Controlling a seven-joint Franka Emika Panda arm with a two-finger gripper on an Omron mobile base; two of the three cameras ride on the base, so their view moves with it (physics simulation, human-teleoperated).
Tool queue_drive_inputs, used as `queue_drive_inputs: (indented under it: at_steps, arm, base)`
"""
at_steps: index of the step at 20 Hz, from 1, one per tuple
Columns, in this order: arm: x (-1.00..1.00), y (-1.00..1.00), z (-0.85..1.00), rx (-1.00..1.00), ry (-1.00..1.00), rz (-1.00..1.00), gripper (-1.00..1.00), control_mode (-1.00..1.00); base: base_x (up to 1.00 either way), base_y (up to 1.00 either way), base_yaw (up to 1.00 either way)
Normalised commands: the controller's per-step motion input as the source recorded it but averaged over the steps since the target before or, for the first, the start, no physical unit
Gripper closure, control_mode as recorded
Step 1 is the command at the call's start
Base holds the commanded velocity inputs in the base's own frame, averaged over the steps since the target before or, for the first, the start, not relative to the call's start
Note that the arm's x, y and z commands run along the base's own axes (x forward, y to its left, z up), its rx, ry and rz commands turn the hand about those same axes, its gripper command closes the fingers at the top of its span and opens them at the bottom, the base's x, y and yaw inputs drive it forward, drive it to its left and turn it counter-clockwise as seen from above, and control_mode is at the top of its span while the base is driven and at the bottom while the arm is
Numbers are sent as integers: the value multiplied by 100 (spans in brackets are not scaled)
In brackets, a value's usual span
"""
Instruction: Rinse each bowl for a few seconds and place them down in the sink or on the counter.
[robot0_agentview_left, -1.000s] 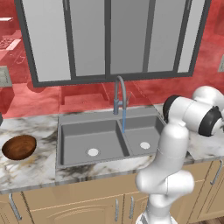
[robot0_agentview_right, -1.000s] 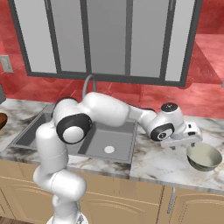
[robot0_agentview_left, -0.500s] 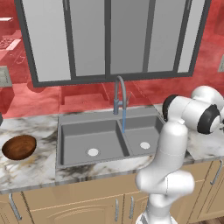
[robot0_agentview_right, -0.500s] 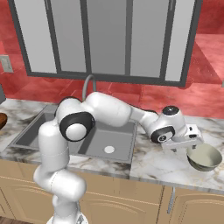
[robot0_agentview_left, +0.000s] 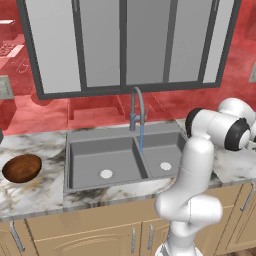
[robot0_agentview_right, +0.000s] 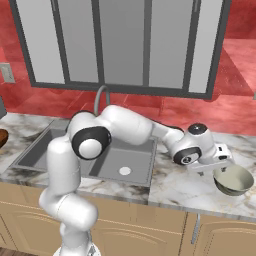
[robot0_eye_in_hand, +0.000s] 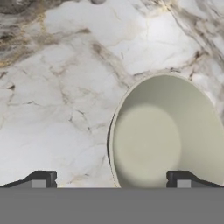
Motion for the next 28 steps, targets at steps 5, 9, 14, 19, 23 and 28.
queue_drive_inputs:
  at_steps: [5, 9, 14, 19, 23, 28]
  arm:
    - [0, -10, -6, 0, 0, 3, -100, -100]
    - [0, -2, -10, 0, 1, 3, -100, -100]
    - [0, -2, -13, 0, 1, 3, -100, -100]
    - [0, -2, -12, 0, 2, 3, -100, -100]
    - [0, -5, -9, 0, 2, 3, -100, -100]
    - [0, -9, -8, 0, 1, 4, -100, -100]
  base:
    - [0, 0, 0]
    - [0, 0, 0]
    - [0, 0, 0]
    - [0, 0, 0]
    - [0, 0, 0]
    - [0, 0, 0]
